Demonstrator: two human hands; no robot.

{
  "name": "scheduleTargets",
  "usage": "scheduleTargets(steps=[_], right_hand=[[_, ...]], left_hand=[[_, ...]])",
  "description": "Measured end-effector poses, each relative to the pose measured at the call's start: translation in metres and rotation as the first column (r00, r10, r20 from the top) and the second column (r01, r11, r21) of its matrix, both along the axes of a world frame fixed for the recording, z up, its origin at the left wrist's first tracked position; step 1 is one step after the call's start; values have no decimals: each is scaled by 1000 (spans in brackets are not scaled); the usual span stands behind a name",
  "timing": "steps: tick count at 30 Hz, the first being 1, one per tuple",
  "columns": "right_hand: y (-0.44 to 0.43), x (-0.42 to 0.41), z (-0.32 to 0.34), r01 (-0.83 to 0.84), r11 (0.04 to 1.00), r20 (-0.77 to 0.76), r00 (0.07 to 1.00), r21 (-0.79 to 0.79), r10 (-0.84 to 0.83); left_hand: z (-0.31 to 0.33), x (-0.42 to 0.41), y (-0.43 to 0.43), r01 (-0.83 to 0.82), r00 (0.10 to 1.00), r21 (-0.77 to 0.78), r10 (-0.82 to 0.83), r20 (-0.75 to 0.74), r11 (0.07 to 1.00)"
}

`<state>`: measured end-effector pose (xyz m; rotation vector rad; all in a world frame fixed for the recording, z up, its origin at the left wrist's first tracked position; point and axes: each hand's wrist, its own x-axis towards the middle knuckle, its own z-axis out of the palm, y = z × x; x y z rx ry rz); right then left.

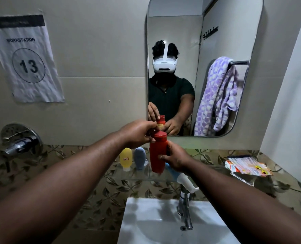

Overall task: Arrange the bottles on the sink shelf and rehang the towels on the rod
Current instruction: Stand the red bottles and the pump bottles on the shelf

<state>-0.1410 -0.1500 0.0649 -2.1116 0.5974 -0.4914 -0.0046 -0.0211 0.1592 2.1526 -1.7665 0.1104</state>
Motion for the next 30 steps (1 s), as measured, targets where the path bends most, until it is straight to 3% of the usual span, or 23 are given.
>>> scheduleTargets(steps=[26, 30], right_hand=[[-30, 22, -10, -33, 999, -54, 998, -33, 31], [-47, 5, -5, -13, 1000, -40, 999, -23, 12]], left_hand=[[-11, 22, -19, -13, 999, 38, 15, -43, 999], [-12, 24, -15, -6, 1000, -13, 6, -31, 1000]])
